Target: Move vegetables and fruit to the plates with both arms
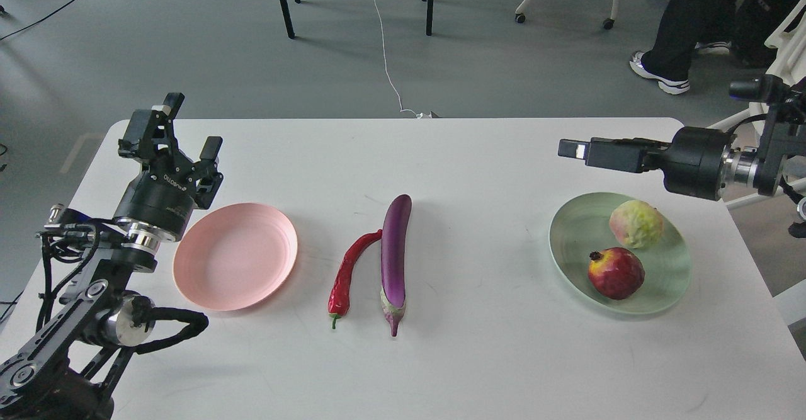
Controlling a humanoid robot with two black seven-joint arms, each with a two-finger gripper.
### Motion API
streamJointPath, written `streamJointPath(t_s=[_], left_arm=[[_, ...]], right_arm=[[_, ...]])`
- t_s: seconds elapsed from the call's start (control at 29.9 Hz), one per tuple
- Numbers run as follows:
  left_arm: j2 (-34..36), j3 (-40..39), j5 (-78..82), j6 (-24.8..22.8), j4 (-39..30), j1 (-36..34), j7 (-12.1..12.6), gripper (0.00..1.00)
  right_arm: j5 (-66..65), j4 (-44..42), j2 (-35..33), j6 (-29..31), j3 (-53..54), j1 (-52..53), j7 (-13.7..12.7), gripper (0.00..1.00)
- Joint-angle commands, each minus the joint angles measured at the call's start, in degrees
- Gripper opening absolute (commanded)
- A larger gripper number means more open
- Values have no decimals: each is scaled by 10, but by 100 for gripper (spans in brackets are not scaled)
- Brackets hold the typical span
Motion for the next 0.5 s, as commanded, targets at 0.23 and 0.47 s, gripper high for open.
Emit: streamJointPath(t_s=[0.23,0.47], left_arm=[[42,63,92,-98,-29,-49,-36,98],[114,254,447,-153,-23,-221,-33,98]], right_arm=[[461,-4,73,-118,185,-190,0,95],[524,-6,80,-119,373,-363,0,95]])
